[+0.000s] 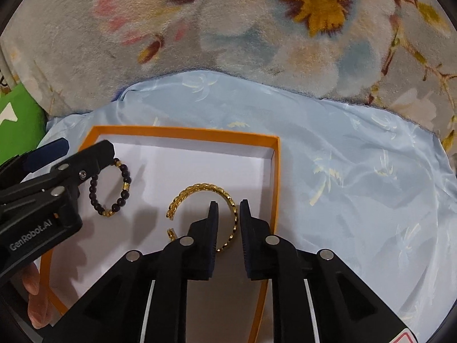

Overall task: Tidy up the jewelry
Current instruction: 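Lower both bracelets into the orange box and open both tools, then move left tool to the pearl bracelet while right tool approaches the silver watch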

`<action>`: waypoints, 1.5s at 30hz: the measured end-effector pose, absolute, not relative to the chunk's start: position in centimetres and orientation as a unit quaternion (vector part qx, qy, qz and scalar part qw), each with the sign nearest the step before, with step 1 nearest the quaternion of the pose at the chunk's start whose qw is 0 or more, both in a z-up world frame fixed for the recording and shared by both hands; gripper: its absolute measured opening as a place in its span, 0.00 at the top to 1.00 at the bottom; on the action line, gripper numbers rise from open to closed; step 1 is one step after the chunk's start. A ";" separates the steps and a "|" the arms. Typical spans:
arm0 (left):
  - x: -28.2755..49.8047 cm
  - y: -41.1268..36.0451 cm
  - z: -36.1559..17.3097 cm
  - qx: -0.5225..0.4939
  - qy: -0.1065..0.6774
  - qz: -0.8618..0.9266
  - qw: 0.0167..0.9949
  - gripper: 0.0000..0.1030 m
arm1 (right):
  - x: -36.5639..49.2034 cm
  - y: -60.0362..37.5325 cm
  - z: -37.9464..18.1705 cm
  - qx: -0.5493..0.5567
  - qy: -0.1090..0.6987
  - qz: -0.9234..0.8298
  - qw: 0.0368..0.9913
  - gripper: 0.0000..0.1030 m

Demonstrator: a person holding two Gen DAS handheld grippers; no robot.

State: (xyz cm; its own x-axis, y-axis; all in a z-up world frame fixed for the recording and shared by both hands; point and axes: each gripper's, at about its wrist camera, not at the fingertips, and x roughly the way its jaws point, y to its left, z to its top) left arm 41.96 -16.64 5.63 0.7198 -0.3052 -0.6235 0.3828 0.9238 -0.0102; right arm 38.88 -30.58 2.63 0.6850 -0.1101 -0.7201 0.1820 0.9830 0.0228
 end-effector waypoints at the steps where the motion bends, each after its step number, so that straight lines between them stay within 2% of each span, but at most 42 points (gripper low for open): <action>1: 41.7 -16.4 5.1 0.066 0.332 -0.180 0.923 0.27 | 38.5 -30.4 2.5 0.049 0.391 -0.075 0.916 0.86; 12: 35.1 -11.6 3.5 0.092 0.351 -0.175 0.915 0.27 | 29.3 -28.8 1.5 0.080 0.384 -0.044 0.919 0.84; 16: 33.4 -11.3 2.5 0.111 0.372 -0.168 0.906 0.32 | 27.6 -27.7 0.9 0.072 0.391 -0.044 0.917 0.84; 20: 32.1 -10.5 1.2 0.106 0.400 -0.170 0.895 0.33 | 25.9 -27.3 0.8 0.080 0.394 -0.043 0.915 0.84; 36: 24.5 -6.8 1.0 0.100 0.405 -0.175 0.892 0.34 | 17.9 -24.8 1.3 0.092 0.406 -0.024 0.909 0.83; 42: 22.1 -4.0 3.7 0.072 0.383 -0.175 0.904 0.26 | 12.8 -24.9 3.0 0.097 0.381 -0.016 0.919 0.82; 45: 20.2 -1.9 4.5 0.057 0.381 -0.167 0.908 0.25 | 9.6 -25.0 2.8 0.100 0.380 -0.010 0.920 0.76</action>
